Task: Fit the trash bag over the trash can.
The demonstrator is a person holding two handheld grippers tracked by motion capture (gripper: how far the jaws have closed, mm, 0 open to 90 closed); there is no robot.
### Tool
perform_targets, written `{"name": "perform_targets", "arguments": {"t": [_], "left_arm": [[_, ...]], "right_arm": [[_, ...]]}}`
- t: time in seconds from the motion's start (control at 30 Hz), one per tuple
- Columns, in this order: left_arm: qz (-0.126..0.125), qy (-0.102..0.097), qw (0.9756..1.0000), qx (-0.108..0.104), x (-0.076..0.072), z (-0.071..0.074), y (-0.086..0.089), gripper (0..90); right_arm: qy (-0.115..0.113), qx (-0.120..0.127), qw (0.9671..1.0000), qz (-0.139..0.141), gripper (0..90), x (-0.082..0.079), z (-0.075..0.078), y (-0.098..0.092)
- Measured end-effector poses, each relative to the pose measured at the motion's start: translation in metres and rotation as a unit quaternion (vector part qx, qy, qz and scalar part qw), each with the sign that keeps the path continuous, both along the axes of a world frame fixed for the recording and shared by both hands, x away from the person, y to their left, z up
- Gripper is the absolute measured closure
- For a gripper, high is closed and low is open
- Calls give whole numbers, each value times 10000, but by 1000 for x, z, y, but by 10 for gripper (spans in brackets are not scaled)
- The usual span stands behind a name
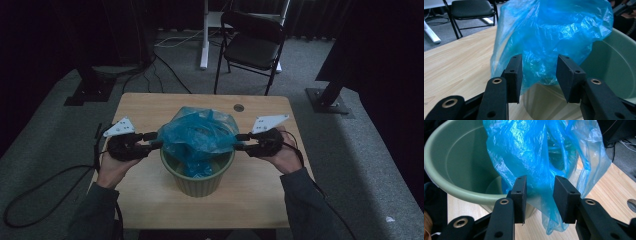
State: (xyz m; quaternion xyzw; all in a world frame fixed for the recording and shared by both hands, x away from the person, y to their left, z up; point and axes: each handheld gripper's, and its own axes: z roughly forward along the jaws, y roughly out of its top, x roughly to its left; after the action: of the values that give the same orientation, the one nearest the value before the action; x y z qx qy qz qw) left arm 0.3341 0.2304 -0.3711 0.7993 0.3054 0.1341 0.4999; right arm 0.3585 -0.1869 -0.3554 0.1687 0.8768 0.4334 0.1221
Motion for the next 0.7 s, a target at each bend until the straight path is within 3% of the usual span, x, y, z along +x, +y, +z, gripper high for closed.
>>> {"name": "perform_targets", "arguments": {"t": [0.27,0.47,0.7], "left_arm": [[-31,39,9999,108,1,-1,-10,652],[53,-32,9999,84,-3,0,-6,815],[69,-107,9998,164,-11,0,-5,884]], "right_arm": [[19,17,9999,97,617,2,2,10],[-111,-59,9999,5,820,1,3,12],[-167,-26,9999,-25,857,-6,3,5]]}}
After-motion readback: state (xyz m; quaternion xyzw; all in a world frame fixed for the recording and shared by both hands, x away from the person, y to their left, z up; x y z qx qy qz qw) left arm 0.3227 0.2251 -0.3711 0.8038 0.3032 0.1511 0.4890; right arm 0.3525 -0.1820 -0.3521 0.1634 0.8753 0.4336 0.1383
